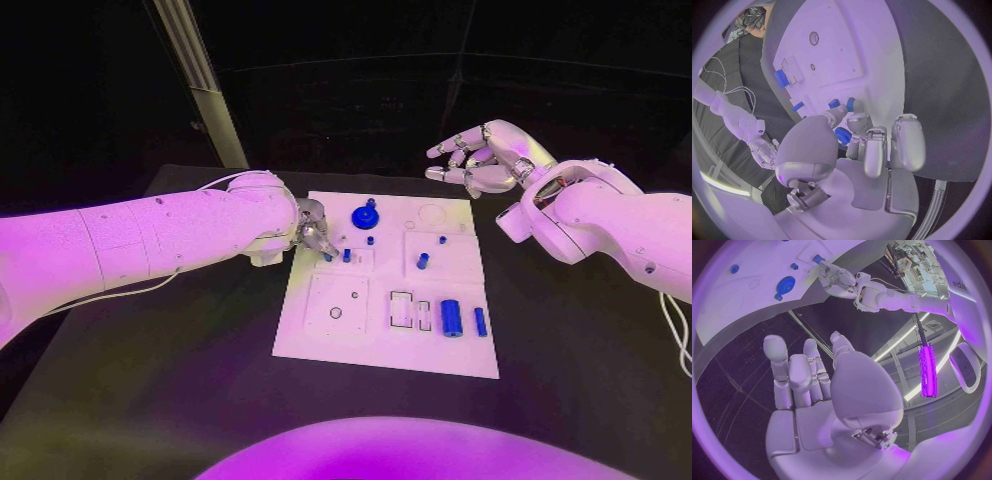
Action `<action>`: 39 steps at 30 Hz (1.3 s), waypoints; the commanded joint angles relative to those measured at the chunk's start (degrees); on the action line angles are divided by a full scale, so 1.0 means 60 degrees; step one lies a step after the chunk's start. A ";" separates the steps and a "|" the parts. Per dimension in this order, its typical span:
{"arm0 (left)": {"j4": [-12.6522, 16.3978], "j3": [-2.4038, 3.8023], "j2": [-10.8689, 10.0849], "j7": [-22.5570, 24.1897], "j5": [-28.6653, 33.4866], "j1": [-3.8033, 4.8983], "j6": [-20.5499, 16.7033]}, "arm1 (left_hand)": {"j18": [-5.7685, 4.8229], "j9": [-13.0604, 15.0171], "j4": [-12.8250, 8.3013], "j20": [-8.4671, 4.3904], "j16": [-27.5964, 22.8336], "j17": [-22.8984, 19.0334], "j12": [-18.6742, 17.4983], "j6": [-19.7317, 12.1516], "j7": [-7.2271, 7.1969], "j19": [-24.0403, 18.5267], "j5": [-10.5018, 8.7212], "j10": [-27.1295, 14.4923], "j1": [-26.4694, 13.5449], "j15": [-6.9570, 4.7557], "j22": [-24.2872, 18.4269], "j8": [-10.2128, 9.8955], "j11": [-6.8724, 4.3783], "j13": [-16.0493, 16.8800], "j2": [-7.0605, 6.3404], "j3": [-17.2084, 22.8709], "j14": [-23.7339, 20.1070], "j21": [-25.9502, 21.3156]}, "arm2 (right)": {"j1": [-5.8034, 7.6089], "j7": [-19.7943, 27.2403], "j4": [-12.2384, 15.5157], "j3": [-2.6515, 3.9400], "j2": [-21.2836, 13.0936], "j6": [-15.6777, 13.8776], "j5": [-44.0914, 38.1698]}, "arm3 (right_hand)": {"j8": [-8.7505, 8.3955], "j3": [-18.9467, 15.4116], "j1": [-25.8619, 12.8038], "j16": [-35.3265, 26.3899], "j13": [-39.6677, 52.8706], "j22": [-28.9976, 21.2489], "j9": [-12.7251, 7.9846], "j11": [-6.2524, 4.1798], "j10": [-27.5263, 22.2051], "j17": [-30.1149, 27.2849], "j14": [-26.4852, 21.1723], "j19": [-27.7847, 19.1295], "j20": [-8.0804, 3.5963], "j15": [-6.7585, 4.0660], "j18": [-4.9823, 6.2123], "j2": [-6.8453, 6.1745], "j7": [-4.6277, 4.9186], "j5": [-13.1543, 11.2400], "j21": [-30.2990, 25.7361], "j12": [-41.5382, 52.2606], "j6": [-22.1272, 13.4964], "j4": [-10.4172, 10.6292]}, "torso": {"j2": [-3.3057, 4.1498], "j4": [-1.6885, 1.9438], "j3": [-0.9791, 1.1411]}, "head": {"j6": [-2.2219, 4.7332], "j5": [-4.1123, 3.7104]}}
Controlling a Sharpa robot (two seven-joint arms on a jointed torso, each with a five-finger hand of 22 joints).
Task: Assemble the parts on the task board
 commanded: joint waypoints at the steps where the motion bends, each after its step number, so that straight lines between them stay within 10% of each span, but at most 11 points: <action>1: -0.0037 -0.0024 0.0018 -0.0140 -0.0031 -0.0025 0.0273 | -0.0017 0.0013 0.0094 -0.0069 0.0029 0.2516 0.0042 0.0073 0.0021 0.0011 0.0061 0.0015 -0.0174 -0.0067 0.0171 0.0073 -0.0048 -0.0003 -0.0038 -0.0077 0.1026 0.0021 | 0.0019 0.0054 0.0026 0.0008 -0.0003 0.0026 0.0025 | 0.0032 -0.0019 0.0018 -0.0017 -0.0016 -0.0020 0.0001 -0.0005 -0.0094 -0.0011 -0.0045 -0.0019 0.0030 -0.0006 0.0187 0.0078 -0.0011 -0.0038 -0.0069 0.0037 -0.0064 0.0039 | -0.0004 0.0005 -0.0004 | 0.0000 -0.0005; 22: -0.0142 -0.0023 -0.0075 -0.0015 0.0023 -0.0025 -0.0504 | -0.0015 -0.0011 0.1300 -0.0081 0.0029 0.2516 -0.0041 -0.0085 0.0092 0.0021 0.0075 -0.0133 -0.1441 -0.0062 0.0174 0.0074 0.0003 -0.0170 -0.0593 -0.1901 0.1026 -0.0030 | 0.0019 0.0059 0.0023 0.0008 -0.0009 0.0010 0.0025 | 0.0033 -0.0025 0.0020 -0.0037 -0.0018 -0.0051 0.0001 -0.0004 -0.0097 -0.0038 -0.0054 -0.0033 0.0030 -0.0005 0.0193 0.0076 -0.0011 -0.0039 -0.0087 0.0039 -0.0065 0.0042 | -0.0014 0.0001 -0.0009 | 0.0041 -0.0016; 26: -0.0114 -0.0022 -0.0174 0.0577 0.0476 -0.0023 -0.1151 | 0.0076 -0.0376 0.1601 0.0088 0.0029 0.2516 -0.1584 -0.1135 0.0494 -0.0208 0.0111 -0.1605 -0.1180 0.0188 -0.0259 -0.0548 0.0353 -0.2336 -0.0333 -0.2242 0.1026 -0.0510 | 0.0019 0.0065 0.0019 0.0008 -0.0015 0.0013 0.0025 | 0.0033 -0.0025 0.0020 -0.0037 -0.0018 -0.0051 0.0001 -0.0004 -0.0097 -0.0038 -0.0054 -0.0033 0.0030 -0.0005 0.0193 0.0076 -0.0011 -0.0039 -0.0087 0.0039 -0.0065 0.0042 | -0.0015 0.0016 -0.0006 | 0.0073 -0.0053; 39: -0.0112 -0.0021 -0.0488 0.4342 0.2144 0.0004 -0.3136 | 0.0561 -0.1229 0.1966 0.0497 -0.0918 0.0961 -0.1924 -0.1652 0.0923 -0.1251 0.0136 -0.2680 -0.0544 0.0580 -0.2130 -0.0829 0.0767 -0.2842 -0.0276 -0.3073 0.0515 -0.2649 | 0.0019 0.0064 0.0009 0.0008 -0.0042 0.0013 0.0025 | 0.0030 -0.0037 0.0015 -0.0047 -0.0022 -0.0070 0.0000 -0.0002 -0.0104 -0.0050 -0.0059 -0.0042 0.0031 -0.0004 0.0196 0.0073 -0.0008 -0.0038 -0.0099 0.0041 -0.0072 0.0051 | 0.0000 0.0006 -0.0003 | 0.0126 -0.0073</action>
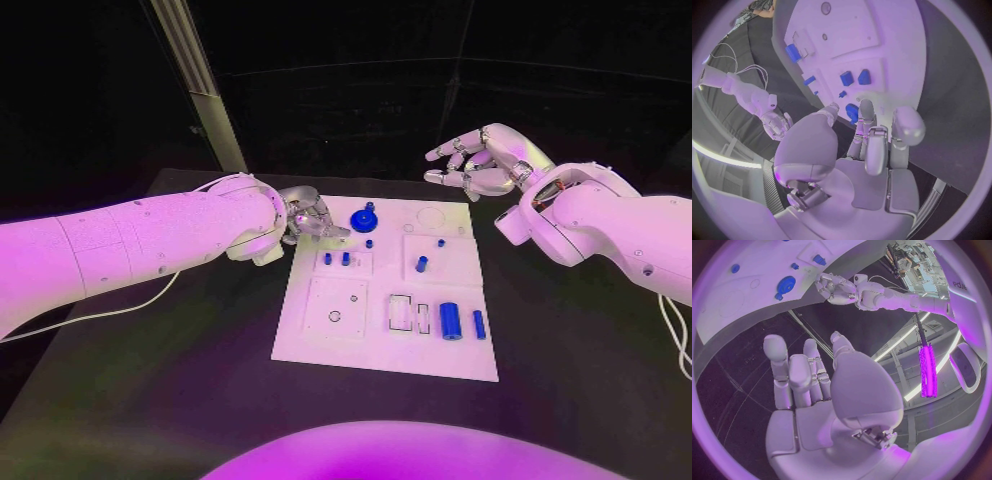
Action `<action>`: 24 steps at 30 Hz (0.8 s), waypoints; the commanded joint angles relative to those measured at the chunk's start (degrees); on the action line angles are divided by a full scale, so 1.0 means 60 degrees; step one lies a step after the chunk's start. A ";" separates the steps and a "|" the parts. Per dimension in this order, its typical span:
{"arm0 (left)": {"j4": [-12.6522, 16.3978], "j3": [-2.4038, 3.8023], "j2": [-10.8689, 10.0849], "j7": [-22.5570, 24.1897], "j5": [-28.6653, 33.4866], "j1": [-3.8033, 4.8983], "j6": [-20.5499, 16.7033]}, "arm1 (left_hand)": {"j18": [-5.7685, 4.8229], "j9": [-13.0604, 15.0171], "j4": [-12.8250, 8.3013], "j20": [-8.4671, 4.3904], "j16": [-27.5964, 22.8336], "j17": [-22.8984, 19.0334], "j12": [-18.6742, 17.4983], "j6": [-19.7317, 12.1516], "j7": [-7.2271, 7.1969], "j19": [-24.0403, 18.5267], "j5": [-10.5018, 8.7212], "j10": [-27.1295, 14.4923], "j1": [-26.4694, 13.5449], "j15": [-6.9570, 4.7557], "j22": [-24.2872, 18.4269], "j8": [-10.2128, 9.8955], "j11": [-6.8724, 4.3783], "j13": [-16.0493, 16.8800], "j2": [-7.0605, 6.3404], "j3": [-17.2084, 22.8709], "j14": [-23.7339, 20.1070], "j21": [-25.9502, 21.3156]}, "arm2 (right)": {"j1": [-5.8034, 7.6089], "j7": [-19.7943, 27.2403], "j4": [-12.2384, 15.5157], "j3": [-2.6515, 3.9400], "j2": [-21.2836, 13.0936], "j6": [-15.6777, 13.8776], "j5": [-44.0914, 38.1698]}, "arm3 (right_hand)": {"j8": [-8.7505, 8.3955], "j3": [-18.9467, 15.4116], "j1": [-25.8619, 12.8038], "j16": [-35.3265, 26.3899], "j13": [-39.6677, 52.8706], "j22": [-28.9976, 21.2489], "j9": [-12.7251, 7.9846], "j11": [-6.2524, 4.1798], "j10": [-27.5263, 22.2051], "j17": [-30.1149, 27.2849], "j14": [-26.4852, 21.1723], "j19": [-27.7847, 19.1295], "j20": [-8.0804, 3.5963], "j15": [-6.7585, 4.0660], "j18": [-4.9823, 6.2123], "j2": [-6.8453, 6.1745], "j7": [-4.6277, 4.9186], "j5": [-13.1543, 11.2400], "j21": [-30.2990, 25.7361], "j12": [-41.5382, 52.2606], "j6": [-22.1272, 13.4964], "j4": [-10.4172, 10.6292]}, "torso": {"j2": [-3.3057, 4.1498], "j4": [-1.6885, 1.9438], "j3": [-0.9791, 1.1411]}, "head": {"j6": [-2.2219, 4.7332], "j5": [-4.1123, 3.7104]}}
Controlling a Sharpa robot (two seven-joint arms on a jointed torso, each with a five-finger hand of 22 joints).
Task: Assemble the parts on the task board
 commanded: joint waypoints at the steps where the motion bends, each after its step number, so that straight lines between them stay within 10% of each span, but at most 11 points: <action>1: -0.0038 0.0005 -0.0024 0.2310 0.0872 0.0032 -0.0931 | 0.0285 -0.0142 -0.0051 0.0054 -0.0612 0.0405 -0.0186 -0.0027 0.0096 -0.0518 0.0048 -0.0313 0.0273 0.0122 -0.0879 0.0057 0.0049 -0.0155 -0.0004 -0.0215 0.0262 -0.1024 | 0.0019 0.0063 0.0015 0.0008 -0.0015 0.0013 0.0025 | 0.0030 -0.0012 0.0015 -0.0047 -0.0009 -0.0009 -0.0001 -0.0002 -0.0033 -0.0009 -0.0059 -0.0041 0.0031 -0.0004 0.0195 0.0074 -0.0008 -0.0038 -0.0063 0.0041 -0.0071 0.0027 | 0.0013 -0.0002 0.0006 | 0.0020 -0.0020; 4: -0.0114 0.0003 0.0058 0.3209 0.0592 0.0036 -0.1077 | 0.0663 -0.0621 -0.0758 0.0246 -0.2697 -0.2299 -0.1182 -0.0355 0.0392 -0.1909 0.0024 -0.1569 0.1897 0.0366 -0.2907 -0.0263 0.0347 -0.0802 0.0205 0.0064 -0.1150 -0.3533 | 0.0019 0.0061 0.0011 0.0008 -0.0020 0.0010 0.0025 | 0.0030 -0.0013 0.0015 -0.0047 -0.0010 -0.0008 -0.0001 -0.0002 -0.0034 -0.0008 -0.0059 -0.0041 0.0031 -0.0004 0.0195 0.0074 -0.0008 -0.0037 -0.0062 0.0041 -0.0072 0.0027 | 0.0015 -0.0003 0.0007 | 0.0056 -0.0044; 10: -0.0473 -0.0012 0.0583 0.4292 -0.1350 0.0013 -0.1535 | 0.0716 -0.1742 -0.1750 0.0405 -0.3906 -0.3767 -0.2835 -0.0155 0.0500 -0.2011 -0.0006 -0.1894 0.3610 0.0559 -0.3471 -0.1175 0.0491 -0.2224 0.0009 0.0812 -0.1878 -0.4291 | 0.0019 0.0064 -0.0014 0.0008 0.0014 0.0023 0.0025 | 0.0030 -0.0019 0.0015 -0.0046 -0.0012 -0.0001 -0.0001 -0.0002 -0.0037 -0.0007 -0.0060 -0.0038 0.0031 -0.0003 0.0193 0.0075 -0.0007 -0.0031 -0.0060 0.0044 -0.0074 0.0032 | 0.0019 -0.0032 0.0004 | 0.0115 -0.0091; 19: -0.1186 -0.0113 0.1318 0.4103 -0.3426 -0.0008 -0.1150 | 0.0683 -0.2863 -0.2204 0.0355 -0.2824 -0.2953 -0.4105 0.0742 0.0364 -0.1115 -0.0013 -0.1455 0.3664 0.0447 -0.3482 -0.2043 0.0497 -0.3566 -0.0461 0.1096 -0.0836 -0.4086 | 0.0019 0.0062 -0.0034 0.0008 0.0055 0.0034 0.0025 | 0.0030 -0.0021 0.0020 -0.0037 -0.0015 0.0003 -0.0001 -0.0001 -0.0040 0.0004 -0.0057 -0.0035 0.0032 -0.0002 0.0192 0.0079 -0.0007 -0.0021 -0.0058 0.0046 -0.0075 0.0035 | 0.0028 -0.0053 0.0010 | 0.0155 -0.0133; 24: -0.1495 -0.0126 0.1618 0.3761 -0.4063 -0.0030 -0.0627 | 0.0304 -0.3229 -0.2292 0.0294 -0.1610 -0.1546 -0.4476 0.1040 0.0323 0.0087 0.0003 -0.1316 0.3473 0.0402 -0.1629 -0.2328 0.0461 -0.3990 -0.0528 0.0978 0.0016 -0.1892 | 0.0019 0.0061 -0.0034 0.0008 0.0074 0.0039 0.0025 | 0.0030 -0.0021 0.0020 -0.0037 -0.0015 0.0003 -0.0001 -0.0001 -0.0040 0.0004 -0.0057 -0.0035 0.0032 -0.0002 0.0192 0.0079 -0.0007 -0.0021 -0.0058 0.0046 -0.0075 0.0035 | 0.0028 -0.0030 0.0006 | 0.0182 -0.0162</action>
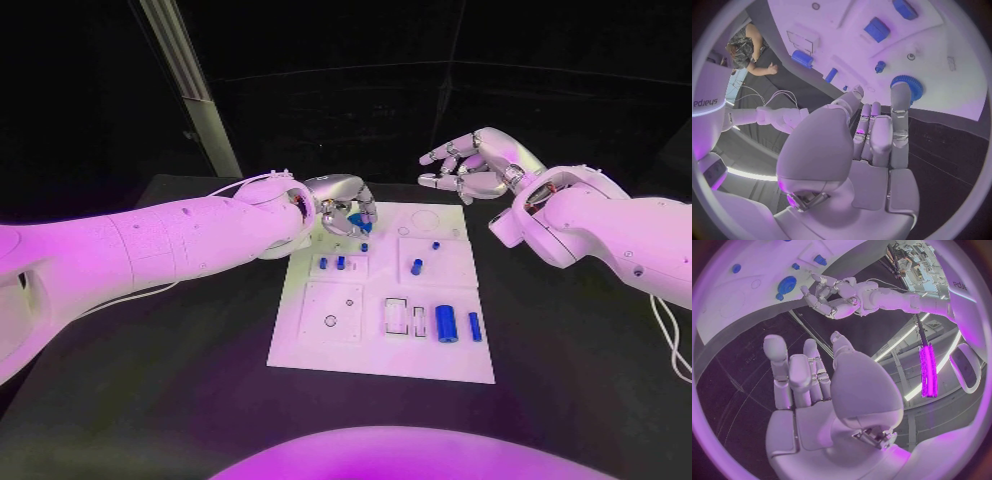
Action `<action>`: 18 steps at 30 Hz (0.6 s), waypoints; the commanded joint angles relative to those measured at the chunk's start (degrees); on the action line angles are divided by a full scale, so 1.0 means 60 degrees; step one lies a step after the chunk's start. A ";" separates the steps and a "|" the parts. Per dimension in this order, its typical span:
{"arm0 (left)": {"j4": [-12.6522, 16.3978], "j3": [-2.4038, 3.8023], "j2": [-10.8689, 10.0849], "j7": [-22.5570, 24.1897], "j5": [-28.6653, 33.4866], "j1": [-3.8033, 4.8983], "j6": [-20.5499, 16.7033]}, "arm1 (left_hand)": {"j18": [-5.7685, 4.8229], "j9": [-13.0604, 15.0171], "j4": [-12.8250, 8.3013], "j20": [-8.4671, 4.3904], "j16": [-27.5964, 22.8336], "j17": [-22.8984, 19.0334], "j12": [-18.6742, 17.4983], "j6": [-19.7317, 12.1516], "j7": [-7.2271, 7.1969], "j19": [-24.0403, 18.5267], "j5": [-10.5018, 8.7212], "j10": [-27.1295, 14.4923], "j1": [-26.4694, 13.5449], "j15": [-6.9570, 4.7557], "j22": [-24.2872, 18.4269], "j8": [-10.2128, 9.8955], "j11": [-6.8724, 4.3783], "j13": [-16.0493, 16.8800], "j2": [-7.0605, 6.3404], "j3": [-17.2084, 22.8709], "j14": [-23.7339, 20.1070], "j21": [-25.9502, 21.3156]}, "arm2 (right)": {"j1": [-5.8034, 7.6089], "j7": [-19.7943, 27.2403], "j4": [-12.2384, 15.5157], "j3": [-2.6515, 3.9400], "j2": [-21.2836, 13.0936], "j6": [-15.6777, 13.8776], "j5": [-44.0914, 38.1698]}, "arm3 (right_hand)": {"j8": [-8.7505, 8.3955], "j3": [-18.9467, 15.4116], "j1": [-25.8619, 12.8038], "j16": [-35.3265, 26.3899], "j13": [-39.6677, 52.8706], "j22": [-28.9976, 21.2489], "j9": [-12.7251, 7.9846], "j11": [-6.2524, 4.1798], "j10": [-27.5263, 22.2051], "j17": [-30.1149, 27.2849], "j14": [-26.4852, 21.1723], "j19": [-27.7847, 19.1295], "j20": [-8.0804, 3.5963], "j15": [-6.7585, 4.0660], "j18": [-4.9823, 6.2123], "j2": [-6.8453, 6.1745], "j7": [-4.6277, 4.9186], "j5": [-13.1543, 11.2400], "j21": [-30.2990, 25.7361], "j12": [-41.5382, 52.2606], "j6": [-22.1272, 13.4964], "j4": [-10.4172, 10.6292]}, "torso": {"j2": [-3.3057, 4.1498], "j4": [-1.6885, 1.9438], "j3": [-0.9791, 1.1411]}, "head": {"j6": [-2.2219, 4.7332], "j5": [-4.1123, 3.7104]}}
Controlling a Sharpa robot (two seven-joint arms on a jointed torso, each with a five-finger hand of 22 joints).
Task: Assemble the parts on the task board
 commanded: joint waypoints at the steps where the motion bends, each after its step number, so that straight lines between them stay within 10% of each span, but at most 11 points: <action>1: -0.0159 -0.0005 0.0132 -0.0153 -0.1292 -0.0018 0.0566 | -0.0205 -0.0162 -0.0057 -0.0047 0.0333 0.0361 -0.0131 0.0113 -0.0008 0.0408 0.0000 0.0137 -0.0107 -0.0022 0.0625 -0.0150 -0.0028 -0.0168 -0.0018 -0.0076 0.0255 0.0743 | 0.0018 0.0061 0.0006 0.0008 0.0024 0.0039 0.0025 | 0.0030 -0.0021 0.0020 -0.0037 -0.0008 0.0002 -0.0001 -0.0002 -0.0041 0.0003 -0.0057 -0.0035 0.0031 -0.0003 0.0193 0.0079 -0.0007 -0.0021 -0.0058 0.0046 -0.0075 0.0035 | 0.0002 0.0014 -0.0001 | 0.0013 -0.0017; 18: -0.0872 -0.0005 0.0752 -0.0506 -0.1856 -0.0185 0.1573 | -0.0317 -0.0512 -0.0153 -0.0147 0.0340 0.0074 -0.0474 0.0692 -0.0120 0.0834 0.0003 0.0614 -0.0181 -0.0125 0.1168 -0.0380 -0.0113 -0.0574 0.0174 -0.0221 0.0392 0.1358 | 0.0018 0.0073 -0.0017 0.0008 0.0100 0.0039 0.0025 | 0.0031 -0.0022 0.0029 -0.0028 -0.0012 0.0010 -0.0001 -0.0003 -0.0044 0.0014 -0.0054 -0.0031 0.0032 -0.0003 0.0191 0.0087 -0.0008 -0.0008 -0.0055 0.0050 -0.0075 0.0037 | 0.0000 0.0018 -0.0002 | 0.0007 -0.0055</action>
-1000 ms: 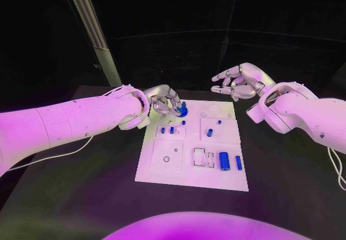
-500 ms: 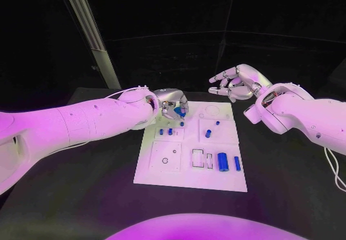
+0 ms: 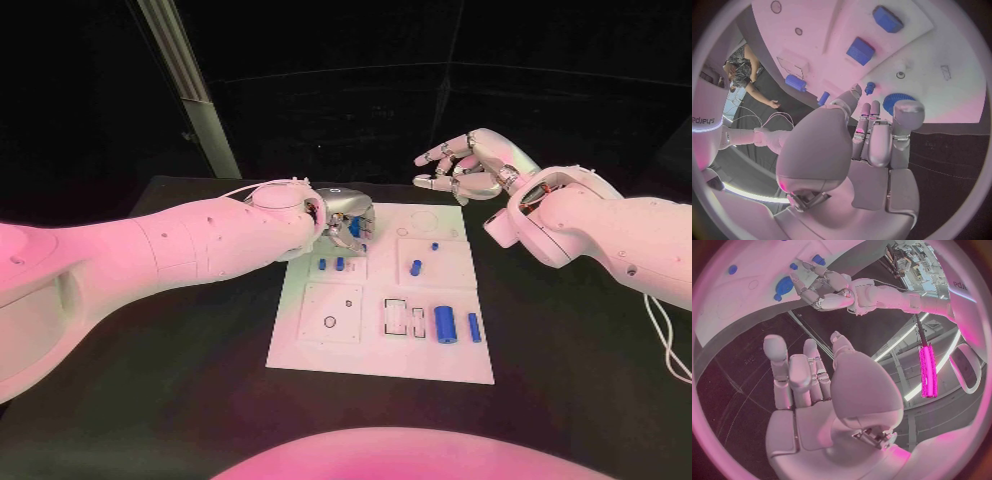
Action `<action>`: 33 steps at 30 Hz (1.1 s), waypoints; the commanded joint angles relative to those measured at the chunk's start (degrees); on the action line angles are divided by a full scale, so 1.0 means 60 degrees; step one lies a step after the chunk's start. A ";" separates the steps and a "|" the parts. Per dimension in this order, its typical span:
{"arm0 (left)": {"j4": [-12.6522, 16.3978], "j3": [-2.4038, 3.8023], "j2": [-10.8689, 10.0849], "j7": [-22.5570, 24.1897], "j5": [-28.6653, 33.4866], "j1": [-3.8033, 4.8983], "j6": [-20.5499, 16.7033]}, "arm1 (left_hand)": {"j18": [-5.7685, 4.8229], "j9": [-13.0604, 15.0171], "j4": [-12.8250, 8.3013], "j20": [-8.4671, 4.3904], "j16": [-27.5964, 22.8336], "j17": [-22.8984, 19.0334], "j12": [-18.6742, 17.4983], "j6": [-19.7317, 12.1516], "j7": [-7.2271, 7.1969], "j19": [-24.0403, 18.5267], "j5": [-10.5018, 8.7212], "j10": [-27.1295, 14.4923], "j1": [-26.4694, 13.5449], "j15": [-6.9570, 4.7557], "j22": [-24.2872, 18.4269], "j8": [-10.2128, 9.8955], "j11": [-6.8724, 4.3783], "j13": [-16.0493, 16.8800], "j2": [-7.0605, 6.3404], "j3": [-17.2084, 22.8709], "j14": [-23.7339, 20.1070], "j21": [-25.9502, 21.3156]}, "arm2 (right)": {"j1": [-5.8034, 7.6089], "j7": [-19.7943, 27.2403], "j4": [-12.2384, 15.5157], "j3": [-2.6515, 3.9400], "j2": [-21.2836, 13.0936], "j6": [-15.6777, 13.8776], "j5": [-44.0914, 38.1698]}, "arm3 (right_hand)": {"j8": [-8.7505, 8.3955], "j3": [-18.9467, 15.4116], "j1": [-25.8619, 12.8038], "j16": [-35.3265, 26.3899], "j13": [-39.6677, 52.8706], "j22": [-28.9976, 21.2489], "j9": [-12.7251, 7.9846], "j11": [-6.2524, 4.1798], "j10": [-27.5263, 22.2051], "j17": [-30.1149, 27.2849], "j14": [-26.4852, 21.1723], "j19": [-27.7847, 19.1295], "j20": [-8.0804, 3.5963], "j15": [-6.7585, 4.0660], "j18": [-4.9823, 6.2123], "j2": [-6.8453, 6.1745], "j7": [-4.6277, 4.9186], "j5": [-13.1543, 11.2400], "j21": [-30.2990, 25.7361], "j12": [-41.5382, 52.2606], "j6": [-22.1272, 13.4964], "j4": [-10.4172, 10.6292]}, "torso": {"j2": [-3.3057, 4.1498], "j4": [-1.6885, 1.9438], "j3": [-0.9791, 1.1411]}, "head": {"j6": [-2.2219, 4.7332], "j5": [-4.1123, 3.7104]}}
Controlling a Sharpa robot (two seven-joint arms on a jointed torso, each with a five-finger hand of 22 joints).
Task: Assemble the parts on the task board
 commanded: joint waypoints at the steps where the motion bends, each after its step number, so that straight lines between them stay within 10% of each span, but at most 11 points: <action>1: -0.0091 0.0007 0.0064 -0.0147 -0.0306 -0.0004 0.0492 | -0.0192 -0.0037 -0.0040 0.0006 -0.0022 -0.0031 -0.0077 0.0134 -0.0011 0.0098 0.0004 0.0138 0.0025 -0.0069 0.0037 -0.0070 0.0009 -0.0040 0.0100 -0.0004 0.0238 0.0069 | 0.0018 0.0072 0.0003 0.0008 0.0009 0.0033 0.0025 | 0.0031 -0.0022 0.0029 -0.0028 -0.0014 0.0009 -0.0001 -0.0002 -0.0044 0.0014 -0.0054 -0.0031 0.0032 -0.0003 0.0191 0.0087 -0.0008 -0.0008 -0.0055 0.0050 -0.0075 0.0037 | 0.0002 0.0008 0.0003 | -0.0012 -0.0018; 33: -0.0719 0.0016 0.0571 -0.0425 -0.0325 -0.0276 0.0572 | -0.0256 -0.0410 -0.0347 -0.0053 0.0074 -0.0233 -0.0961 0.0697 -0.0041 0.0202 -0.0001 0.0967 0.0133 -0.0122 0.0379 -0.0436 -0.0042 -0.0327 0.0373 0.1110 0.0240 0.0349 | 0.0018 0.0071 0.0022 0.0008 0.0024 0.0045 0.0025 | 0.0031 -0.0022 0.0029 -0.0028 -0.0014 0.0009 -0.0001 -0.0002 -0.0044 0.0014 -0.0054 -0.0031 0.0032 -0.0003 0.0191 0.0087 -0.0008 -0.0008 -0.0055 0.0050 -0.0075 0.0037 | -0.0015 0.0023 0.0002 | -0.0014 -0.0117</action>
